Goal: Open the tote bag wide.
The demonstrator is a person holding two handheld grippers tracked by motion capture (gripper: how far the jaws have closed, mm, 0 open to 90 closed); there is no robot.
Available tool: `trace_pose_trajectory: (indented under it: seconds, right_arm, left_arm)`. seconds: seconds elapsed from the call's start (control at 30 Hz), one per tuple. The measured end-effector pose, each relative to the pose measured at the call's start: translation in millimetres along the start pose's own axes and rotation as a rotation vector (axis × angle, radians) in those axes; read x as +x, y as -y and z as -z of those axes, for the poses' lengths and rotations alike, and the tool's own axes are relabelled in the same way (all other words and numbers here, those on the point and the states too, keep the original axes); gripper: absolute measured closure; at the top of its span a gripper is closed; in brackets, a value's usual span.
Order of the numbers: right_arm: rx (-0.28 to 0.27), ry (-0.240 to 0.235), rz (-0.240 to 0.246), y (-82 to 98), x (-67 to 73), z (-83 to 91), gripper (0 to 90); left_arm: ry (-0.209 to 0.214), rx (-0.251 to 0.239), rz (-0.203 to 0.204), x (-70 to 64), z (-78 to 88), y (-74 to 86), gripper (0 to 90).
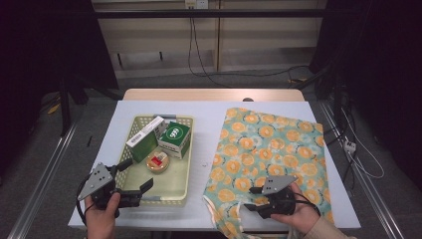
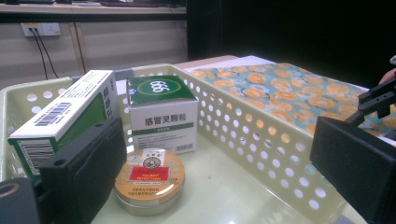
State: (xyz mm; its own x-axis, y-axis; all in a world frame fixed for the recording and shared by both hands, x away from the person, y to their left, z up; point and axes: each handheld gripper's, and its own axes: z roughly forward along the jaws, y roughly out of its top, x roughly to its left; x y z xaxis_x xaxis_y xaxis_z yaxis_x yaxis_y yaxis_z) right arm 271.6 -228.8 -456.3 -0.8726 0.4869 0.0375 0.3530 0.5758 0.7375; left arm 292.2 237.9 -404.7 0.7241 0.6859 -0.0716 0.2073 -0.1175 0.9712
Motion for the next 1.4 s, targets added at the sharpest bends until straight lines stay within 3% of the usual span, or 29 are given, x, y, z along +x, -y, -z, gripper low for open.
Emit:
trace_pose_trajectory:
  seconds: [0.1,0.23,0.3,0.47,0.73,1.0,1.17,1.4]
  right_arm:
    - [0.001,-0.019,0.022,-1.6,-1.5,-0.8,80.9]
    - [0.027,-0.015,0.046,-7.0,-3.2,-2.6,89.7]
    - [0.027,-0.003,0.042,-9.0,-7.1,-4.2,90.0]
    - [0.015,-0.025,-0.013,-16.8,-22.3,-12.6,90.0]
    - [-0.006,0.014,-0.058,-35.8,-50.2,-27.3,90.0]
    - [0.016,0.064,-0.059,-51.6,-68.8,-45.9,90.0]
    - [0.001,0.095,-0.097,-57.2,-84.6,-50.8,90.0]
    - [-0.028,0.083,-0.128,-63.4,-87.2,-56.2,90.0]
  left_arm:
    - [0.002,0.002,0.001,0.1,-0.2,0.2,3.4]
    - [0.003,0.006,-0.003,0.3,0.0,0.0,3.4]
    - [0.002,0.000,0.003,0.2,0.0,0.0,3.4]
    - [0.002,0.002,0.002,0.2,-0.2,-0.1,3.4]
    - [0.003,0.001,0.013,0.4,-0.7,0.7,3.4]
    - [0.003,0.001,0.013,0.9,-0.8,1.0,3.4]
    - [0.005,0.004,0.015,0.7,-1.1,1.3,3.4]
    - [0.004,0.011,0.004,1.3,-1.2,0.9,3.4]
